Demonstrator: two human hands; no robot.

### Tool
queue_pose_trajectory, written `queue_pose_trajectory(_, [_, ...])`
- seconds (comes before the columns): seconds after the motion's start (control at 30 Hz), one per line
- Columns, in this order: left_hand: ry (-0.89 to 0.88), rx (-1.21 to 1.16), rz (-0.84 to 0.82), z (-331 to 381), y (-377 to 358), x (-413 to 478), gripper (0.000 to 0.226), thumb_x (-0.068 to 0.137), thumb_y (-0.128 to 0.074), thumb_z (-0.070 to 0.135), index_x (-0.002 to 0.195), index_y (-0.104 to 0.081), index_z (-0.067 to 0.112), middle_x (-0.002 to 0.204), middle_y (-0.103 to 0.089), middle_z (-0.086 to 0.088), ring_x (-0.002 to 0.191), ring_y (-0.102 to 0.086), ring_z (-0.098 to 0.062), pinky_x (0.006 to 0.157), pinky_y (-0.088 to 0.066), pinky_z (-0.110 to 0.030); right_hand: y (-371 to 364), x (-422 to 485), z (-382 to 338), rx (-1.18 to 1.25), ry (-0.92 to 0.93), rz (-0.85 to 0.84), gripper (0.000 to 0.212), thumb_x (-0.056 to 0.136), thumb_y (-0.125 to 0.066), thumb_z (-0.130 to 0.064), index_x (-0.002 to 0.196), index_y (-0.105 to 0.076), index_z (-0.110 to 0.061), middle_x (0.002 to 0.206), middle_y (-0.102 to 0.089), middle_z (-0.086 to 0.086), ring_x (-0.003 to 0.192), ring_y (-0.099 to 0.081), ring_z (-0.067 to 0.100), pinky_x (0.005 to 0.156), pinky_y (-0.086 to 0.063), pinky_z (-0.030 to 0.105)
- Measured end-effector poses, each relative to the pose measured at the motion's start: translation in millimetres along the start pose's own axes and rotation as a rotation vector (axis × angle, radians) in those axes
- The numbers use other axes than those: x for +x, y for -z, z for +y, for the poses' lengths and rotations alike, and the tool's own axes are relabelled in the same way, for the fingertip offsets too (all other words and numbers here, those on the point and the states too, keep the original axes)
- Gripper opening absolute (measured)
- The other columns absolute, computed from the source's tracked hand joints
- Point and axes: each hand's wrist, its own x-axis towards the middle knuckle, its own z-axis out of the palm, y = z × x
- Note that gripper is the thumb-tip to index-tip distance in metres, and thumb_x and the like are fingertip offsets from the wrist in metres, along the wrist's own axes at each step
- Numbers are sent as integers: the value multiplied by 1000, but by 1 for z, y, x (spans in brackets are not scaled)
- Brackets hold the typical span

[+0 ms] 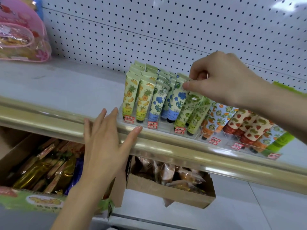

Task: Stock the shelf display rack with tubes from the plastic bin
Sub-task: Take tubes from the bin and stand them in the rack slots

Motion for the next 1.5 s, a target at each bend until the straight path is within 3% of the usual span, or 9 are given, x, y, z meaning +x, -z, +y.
queue_pose_trajectory(0.5, [-25,14,-14,-4,-1,0,93,82,-19,77,151,-25,16,155,-31,0,147,-9,-9,120,8,-39,-28,6,3,48,-119,-38,24,82,-66,-31,64,-59,-17,57,-54,-1,58,-50,17,57,-38,28])
queue_pose_trajectory(0.7, [-43,27,-8,-4,-2,0,91,83,-20,76,151,-25,15,154,-33,-1,146,-12,-10,120,5,-41,-28,4,1,-32,-115,-34,24,80,-66,-38,62,-59,-23,61,-59,-2,62,-54,17,56,-34,26])
queue_pose_trajectory(0.83, [-47,37,-7,-5,-2,0,90,84,-20,75,150,-25,15,154,-33,-1,146,-13,-11,120,5,-41,-25,4,0,-60,-107,-26,23,80,-66,-42,63,-59,-27,67,-60,-5,69,-54,17,63,-35,28])
queue_pose_trajectory(1.23, [-57,74,-1,-6,-4,0,91,84,-21,75,150,-24,13,154,-33,-4,146,-13,-13,120,5,-40,-23,2,5,4,-49,-29,19,78,-69,-44,70,-61,-28,62,-56,-6,62,-52,11,64,-39,29])
queue_pose_trajectory(1.37, [-101,142,2,-5,-6,-4,89,87,-26,71,151,-21,10,156,-29,-8,147,-15,-18,120,4,-42,-18,-7,5,44,-5,7,16,80,-68,-41,88,-66,-27,69,-56,-2,69,-50,17,68,-40,30])
queue_pose_trajectory(1.5, [-124,269,-4,0,0,-22,91,88,-19,73,153,-9,11,160,-15,-8,148,-8,-17,120,5,-43,-7,-31,7,-41,87,24,37,85,-62,-42,114,-62,-19,92,-59,3,90,-50,20,80,-40,32])
